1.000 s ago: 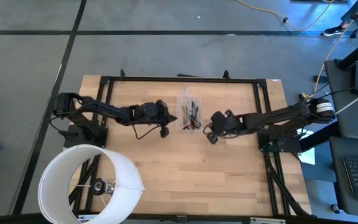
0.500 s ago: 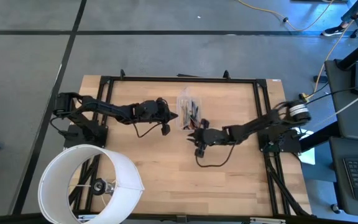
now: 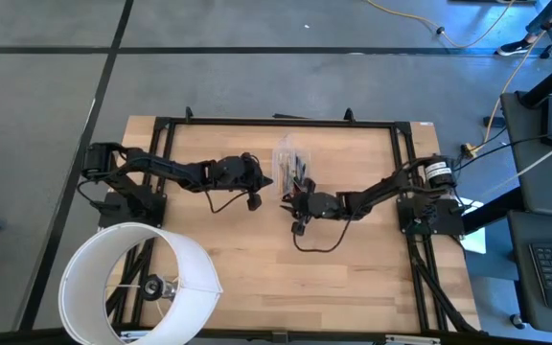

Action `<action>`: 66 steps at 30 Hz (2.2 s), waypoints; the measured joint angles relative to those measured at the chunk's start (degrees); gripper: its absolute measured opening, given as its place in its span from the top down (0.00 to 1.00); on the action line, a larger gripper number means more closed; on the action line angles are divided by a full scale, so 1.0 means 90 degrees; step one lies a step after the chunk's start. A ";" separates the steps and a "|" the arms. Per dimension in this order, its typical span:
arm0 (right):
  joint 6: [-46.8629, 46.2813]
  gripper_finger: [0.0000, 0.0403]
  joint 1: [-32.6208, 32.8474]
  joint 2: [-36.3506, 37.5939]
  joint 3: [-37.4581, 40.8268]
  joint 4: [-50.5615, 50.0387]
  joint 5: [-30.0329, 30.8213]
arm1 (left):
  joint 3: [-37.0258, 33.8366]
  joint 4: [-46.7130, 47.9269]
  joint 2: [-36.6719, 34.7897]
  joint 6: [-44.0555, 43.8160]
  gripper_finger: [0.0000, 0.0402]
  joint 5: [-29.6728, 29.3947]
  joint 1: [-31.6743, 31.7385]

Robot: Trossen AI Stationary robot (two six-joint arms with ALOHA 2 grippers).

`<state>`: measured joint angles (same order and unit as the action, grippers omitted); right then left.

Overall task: Pick & place school supplies into a supply box
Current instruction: Adjust the orange pencil on the transparent supply box

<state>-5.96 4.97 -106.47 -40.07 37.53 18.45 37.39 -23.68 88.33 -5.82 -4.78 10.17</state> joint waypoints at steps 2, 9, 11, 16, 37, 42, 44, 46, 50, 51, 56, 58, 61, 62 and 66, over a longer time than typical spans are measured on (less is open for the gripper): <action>-0.0005 0.78 -0.0032 -0.0036 0.0002 0.0003 -0.0017 | 0.0000 0.0001 0.0000 0.0002 0.99 -0.0002 0.0000; -0.0024 0.78 -0.0057 -0.0039 0.0002 0.0021 -0.0281 | 0.0000 0.0039 0.0002 0.0019 0.99 -0.0004 0.0000; -0.0026 0.78 -0.0071 -0.0039 0.0002 0.0033 -0.0405 | 0.0000 0.0038 0.0002 0.0019 0.99 -0.0007 0.0000; -0.0044 0.78 -0.0104 -0.0039 0.0001 0.0204 -0.0393 | 0.0000 0.0039 0.0002 0.0021 0.99 -0.0009 0.0000; -0.0160 0.78 -0.0303 -0.0037 -0.0001 0.0140 -0.0036 | 0.0000 0.0042 0.0004 0.0019 1.00 -0.0010 0.0000; -0.0066 0.78 -0.0303 -0.0037 -0.0001 0.0132 0.0067 | 0.0000 0.0045 0.0005 0.0019 0.99 -0.0011 0.0000; 0.0047 0.78 -0.0298 -0.0037 -0.0001 0.0135 0.0228 | 0.0000 0.0066 0.0005 0.0019 0.99 -0.0010 0.0000; 0.0056 0.78 -0.0293 -0.0037 -0.0001 0.0132 0.0511 | 0.0000 0.0111 0.0005 0.0019 0.99 -0.0009 0.0000; 0.0075 0.78 -0.0298 -0.0037 -0.0001 0.0131 0.0847 | 0.0000 0.0134 0.0005 0.0019 0.99 -0.0009 0.0000; 0.0083 0.78 -0.0298 -0.0037 -0.0001 0.0100 0.0852 | 0.0000 0.0135 0.0005 0.0020 1.00 -0.0009 0.0000; -0.0090 0.78 -0.0295 -0.0027 -0.0003 -0.0087 0.0853 | 0.0000 0.0136 0.0005 0.0019 0.99 -0.0011 0.0000; -0.0093 0.78 -0.0295 -0.0002 -0.0003 -0.0045 0.0844 | 0.0000 0.0136 0.0005 0.0019 0.99 -0.0011 0.0000; 0.0042 0.78 -0.0302 0.0152 -0.0029 -0.0022 0.0859 | 0.0000 0.0136 0.0005 0.0014 1.00 -0.0011 0.0000; 0.0083 0.78 -0.0305 0.0201 -0.0037 -0.0023 0.0903 | 0.0000 0.0136 0.0005 0.0016 1.00 -0.0011 0.0002; 0.0438 0.78 -0.0405 0.0264 -0.0164 -0.0058 0.0918 | 0.0000 0.0136 0.0005 0.0007 0.99 -0.0011 0.0002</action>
<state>-2.02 1.32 -104.09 -41.55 37.01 26.71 37.39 -22.46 88.38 -5.76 -4.89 10.20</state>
